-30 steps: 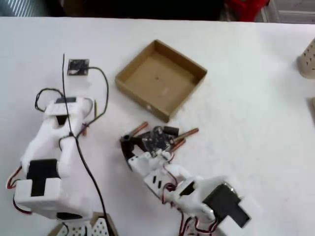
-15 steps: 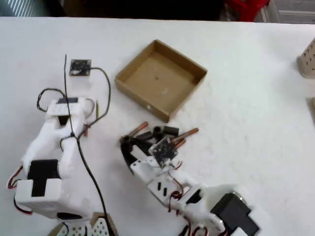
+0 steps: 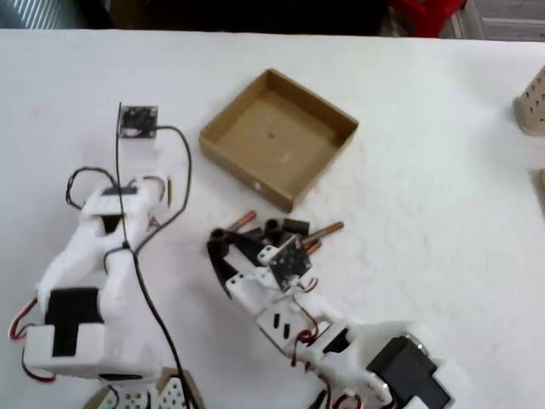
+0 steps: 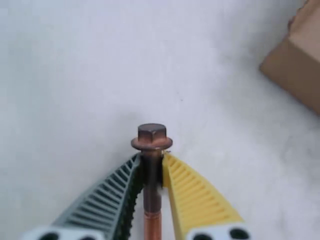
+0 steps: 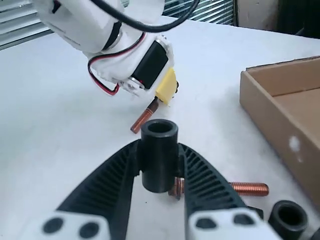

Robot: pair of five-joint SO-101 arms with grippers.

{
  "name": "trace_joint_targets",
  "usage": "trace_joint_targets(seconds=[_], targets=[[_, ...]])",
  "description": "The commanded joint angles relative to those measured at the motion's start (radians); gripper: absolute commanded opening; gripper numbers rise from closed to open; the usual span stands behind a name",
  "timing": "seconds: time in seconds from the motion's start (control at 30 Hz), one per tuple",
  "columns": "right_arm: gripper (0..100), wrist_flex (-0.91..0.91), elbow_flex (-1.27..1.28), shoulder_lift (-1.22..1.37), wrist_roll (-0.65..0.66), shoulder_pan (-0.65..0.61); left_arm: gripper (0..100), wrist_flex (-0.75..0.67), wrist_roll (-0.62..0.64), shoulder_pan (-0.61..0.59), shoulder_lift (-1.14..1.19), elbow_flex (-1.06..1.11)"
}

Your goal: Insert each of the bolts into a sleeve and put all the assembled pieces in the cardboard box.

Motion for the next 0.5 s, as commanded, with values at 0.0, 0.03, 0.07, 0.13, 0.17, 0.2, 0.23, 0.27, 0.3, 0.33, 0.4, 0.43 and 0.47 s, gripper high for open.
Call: trace_joint_targets(seconds=[0.0,0.03,0.07,0.13,0.17,0.2,0.23,0.27,0.3,0.33,0.4,0.43,0.47], targets=[[1.5,-0.033,0.006,-0.03,0.017,0.015,2,-0.167,-0.002,0.01,-0.145,0.098],[1.5,-0.027,0.006,-0.03,0.014,0.015,2,-0.196,-0.002,0.015,-0.174,0.13],[1.5,-0.025,0.006,-0.03,0.014,0.015,2,-0.218,-0.002,0.016,-0.205,0.157],[1.5,-0.025,0.005,-0.03,0.014,0.016,2,-0.226,-0.002,0.016,-0.268,0.186],[1.5,-0.025,0.005,-0.03,0.014,0.016,2,-0.226,-0.002,0.016,-0.305,0.196],[1.6,-0.024,0.005,-0.03,0.014,0.016,2,-0.226,-0.002,0.016,-0.343,0.203],[1.6,-0.024,0.005,-0.03,0.014,0.016,2,-0.226,-0.002,0.018,-0.381,0.212],[1.6,-0.022,0.005,-0.03,0.014,0.016,2,-0.226,-0.002,0.019,-0.421,0.221],[1.6,-0.022,0.005,-0.028,0.014,0.016,2,-0.226,-0.002,0.025,-0.461,0.233],[1.6,-0.021,0.003,-0.028,0.012,0.016,2,-0.229,-0.002,0.036,-0.504,0.252],[1.6,0.002,0.0,-0.028,0.012,0.016,2,-0.233,-0.002,0.059,-0.598,0.302],[1.6,0.015,-0.006,-0.028,0.012,0.016,2,-0.233,-0.002,0.076,-0.653,0.331],[1.6,0.027,-0.014,-0.028,0.012,0.016,2,-0.235,-0.003,0.093,-0.708,0.367]])
